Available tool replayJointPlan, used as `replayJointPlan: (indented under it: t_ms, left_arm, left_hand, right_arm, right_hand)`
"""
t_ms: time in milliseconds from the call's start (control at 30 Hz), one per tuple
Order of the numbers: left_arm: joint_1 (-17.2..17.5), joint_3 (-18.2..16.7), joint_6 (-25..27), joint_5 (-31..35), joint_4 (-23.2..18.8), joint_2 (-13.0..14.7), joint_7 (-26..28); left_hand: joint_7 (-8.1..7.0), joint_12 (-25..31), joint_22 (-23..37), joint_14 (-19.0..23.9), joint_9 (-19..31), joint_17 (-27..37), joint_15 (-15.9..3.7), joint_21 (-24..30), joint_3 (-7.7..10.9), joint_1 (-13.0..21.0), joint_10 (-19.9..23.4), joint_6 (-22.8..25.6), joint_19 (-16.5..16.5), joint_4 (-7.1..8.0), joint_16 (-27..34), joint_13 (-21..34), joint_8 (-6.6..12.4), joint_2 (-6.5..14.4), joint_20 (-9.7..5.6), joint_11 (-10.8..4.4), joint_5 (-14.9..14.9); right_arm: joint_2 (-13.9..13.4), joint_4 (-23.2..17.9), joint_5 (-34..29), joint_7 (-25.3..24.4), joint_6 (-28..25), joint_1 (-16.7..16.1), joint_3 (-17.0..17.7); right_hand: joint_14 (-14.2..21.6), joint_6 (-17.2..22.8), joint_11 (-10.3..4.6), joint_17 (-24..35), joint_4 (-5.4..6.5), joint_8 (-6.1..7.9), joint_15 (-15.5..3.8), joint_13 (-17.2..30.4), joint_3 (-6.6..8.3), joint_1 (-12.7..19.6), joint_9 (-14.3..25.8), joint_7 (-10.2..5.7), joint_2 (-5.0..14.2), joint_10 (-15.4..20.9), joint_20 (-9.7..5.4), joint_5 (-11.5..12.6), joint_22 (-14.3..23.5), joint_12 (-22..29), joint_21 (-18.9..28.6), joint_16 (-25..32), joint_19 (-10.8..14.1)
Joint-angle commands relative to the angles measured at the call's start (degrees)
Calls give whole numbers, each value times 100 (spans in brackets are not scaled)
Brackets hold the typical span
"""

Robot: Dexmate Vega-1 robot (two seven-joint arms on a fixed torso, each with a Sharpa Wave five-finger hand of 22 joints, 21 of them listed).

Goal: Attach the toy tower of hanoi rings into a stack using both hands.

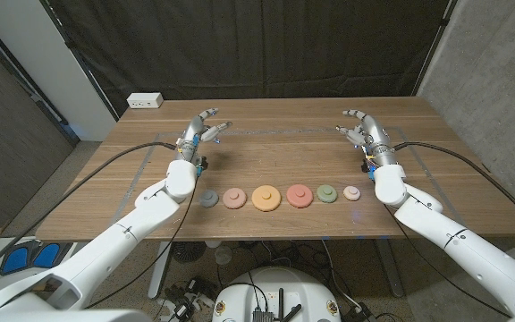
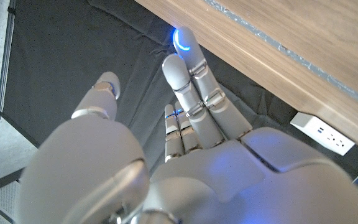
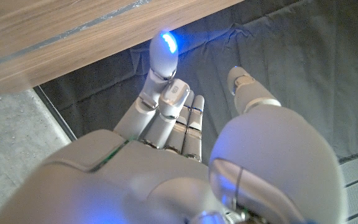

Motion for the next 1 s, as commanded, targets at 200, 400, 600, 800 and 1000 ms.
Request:
replayJointPlan:
  t_ms: [200,400,600,800,1000]
  left_arm:
    - [145,50,1230,902,-895,463,176]
    - [46,177,1489,1186,-944,589,30]
    - [-94,393,1894,1642,-1056,703,-120]
    - [-168,513,2170,1971,-1169,838,-292]
    - [-266,639,2411,2267,-1297,1012,-609]
  left_hand:
    - [-3,14,-30,-58,19,-85,7,48,-72,107,42,24,-62,24,1,54,7,23,-73,-56,24]
    - [-14,16,-53,-45,24,-101,6,62,-104,124,43,104,-64,30,31,72,36,38,-72,-26,27]
    - [-20,6,-69,-34,29,-102,5,73,-122,144,19,104,-65,32,61,85,32,55,-73,-46,32]
    - [-27,-15,-99,-49,31,-117,5,92,-155,195,-35,59,-80,26,97,105,7,72,-72,-36,43]
    - [-44,-40,-131,-104,26,-168,5,109,-201,231,-85,-6,-103,26,97,107,-21,74,-70,-26,50]
  right_arm:
    - [-265,-823,-660,32,-1245,-98,-165]
    - [-393,-1126,-1000,125,-1766,-121,-287]
    - [-449,-1340,-1298,293,-2271,-69,-444]
    - [-512,-1449,-1585,447,-2523,41,-619]
    - [-515,-1572,-1838,701,-2841,198,-794]
  right_hand:
    - [-80,-102,-16,16,5,-45,-328,45,46,64,16,-102,3,-25,10,-3,-43,-25,1,-28,17]
    - [-124,-91,-88,14,7,-32,-327,67,62,74,38,-61,11,-114,12,-15,-89,-62,-6,-35,3]
    - [-199,-318,-71,12,2,-127,-326,39,72,74,36,-68,-22,-249,14,-38,-133,-138,-1,-52,-24]
    - [-235,-385,-65,9,2,-156,-324,26,76,73,32,-67,-36,-301,14,-51,-150,-163,1,-62,-40]
    - [-292,-223,-196,7,-3,-55,-336,35,95,95,85,-79,-52,-80,15,-86,-205,-70,4,-62,-81]
